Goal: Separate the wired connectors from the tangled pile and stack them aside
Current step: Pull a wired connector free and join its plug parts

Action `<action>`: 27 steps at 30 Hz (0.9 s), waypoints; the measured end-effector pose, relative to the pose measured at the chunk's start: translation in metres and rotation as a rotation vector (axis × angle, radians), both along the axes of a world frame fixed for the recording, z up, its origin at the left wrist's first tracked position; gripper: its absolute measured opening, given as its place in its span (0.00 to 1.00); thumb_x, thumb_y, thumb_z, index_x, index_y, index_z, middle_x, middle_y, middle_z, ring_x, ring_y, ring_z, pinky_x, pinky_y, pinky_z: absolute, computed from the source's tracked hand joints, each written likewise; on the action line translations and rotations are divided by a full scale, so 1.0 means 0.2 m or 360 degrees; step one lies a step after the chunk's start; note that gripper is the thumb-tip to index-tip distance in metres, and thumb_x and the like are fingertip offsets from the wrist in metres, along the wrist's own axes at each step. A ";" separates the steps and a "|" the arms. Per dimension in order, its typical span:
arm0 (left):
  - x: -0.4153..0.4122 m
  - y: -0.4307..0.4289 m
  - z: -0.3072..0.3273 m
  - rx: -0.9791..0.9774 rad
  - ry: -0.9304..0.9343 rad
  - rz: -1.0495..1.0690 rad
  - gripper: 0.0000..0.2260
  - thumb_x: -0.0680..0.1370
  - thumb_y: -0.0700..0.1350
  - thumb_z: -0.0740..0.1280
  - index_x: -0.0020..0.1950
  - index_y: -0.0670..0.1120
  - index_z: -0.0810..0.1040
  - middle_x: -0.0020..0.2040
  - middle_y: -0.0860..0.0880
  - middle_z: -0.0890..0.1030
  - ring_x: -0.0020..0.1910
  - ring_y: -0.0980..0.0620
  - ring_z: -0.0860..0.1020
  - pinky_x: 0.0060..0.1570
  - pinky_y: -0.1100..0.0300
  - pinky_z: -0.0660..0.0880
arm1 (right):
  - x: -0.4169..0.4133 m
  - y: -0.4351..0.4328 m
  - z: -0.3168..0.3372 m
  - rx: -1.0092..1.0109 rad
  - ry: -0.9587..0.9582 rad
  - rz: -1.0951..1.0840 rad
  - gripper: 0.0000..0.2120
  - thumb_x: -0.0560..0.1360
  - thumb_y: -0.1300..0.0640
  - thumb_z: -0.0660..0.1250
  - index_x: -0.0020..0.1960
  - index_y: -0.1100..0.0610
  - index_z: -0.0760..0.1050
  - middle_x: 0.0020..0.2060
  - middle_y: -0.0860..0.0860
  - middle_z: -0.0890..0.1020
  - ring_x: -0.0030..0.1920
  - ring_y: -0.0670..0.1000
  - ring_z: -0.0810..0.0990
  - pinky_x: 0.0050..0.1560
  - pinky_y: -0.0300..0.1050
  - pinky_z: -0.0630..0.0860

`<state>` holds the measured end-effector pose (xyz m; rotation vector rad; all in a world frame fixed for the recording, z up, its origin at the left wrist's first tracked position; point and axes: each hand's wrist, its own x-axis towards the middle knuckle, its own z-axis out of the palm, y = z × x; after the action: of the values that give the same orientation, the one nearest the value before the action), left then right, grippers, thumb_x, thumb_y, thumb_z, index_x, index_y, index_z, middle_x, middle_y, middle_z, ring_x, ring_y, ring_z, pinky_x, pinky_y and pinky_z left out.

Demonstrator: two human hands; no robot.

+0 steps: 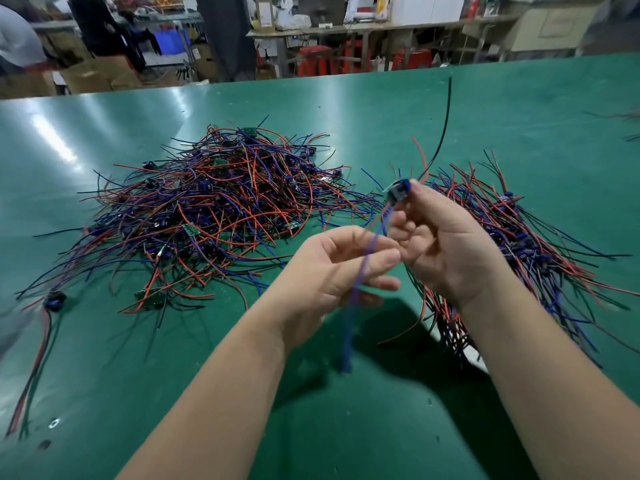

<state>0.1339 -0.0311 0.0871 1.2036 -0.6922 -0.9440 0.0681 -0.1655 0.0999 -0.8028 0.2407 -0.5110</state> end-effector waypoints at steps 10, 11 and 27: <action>0.04 -0.01 0.00 0.0129 0.0086 0.0343 0.17 0.58 0.55 0.75 0.37 0.43 0.84 0.36 0.45 0.84 0.31 0.54 0.82 0.29 0.66 0.76 | -0.05 -0.05 -0.03 -0.0628 0.0528 0.0411 0.03 0.62 0.58 0.71 0.31 0.57 0.82 0.28 0.51 0.79 0.26 0.43 0.76 0.28 0.32 0.72; 0.03 -0.02 -0.01 0.0145 0.0087 0.0354 0.14 0.59 0.52 0.76 0.37 0.43 0.84 0.36 0.45 0.84 0.30 0.54 0.81 0.29 0.66 0.76 | -0.04 -0.05 -0.04 -0.0678 0.0564 0.0408 0.03 0.61 0.58 0.72 0.31 0.57 0.82 0.29 0.51 0.79 0.27 0.43 0.76 0.27 0.32 0.70; 0.01 -0.01 -0.06 0.0611 -0.0173 -0.0025 0.07 0.69 0.36 0.75 0.40 0.38 0.78 0.29 0.46 0.81 0.28 0.54 0.80 0.34 0.61 0.80 | -0.07 -0.20 -0.03 -0.0638 0.0738 -0.0561 0.06 0.71 0.66 0.71 0.37 0.64 0.76 0.21 0.52 0.79 0.22 0.47 0.78 0.24 0.35 0.75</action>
<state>0.1360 -0.0336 0.0756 1.5985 -0.6226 -1.0612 0.0535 -0.2049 0.0943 -1.2793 0.7336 -0.7121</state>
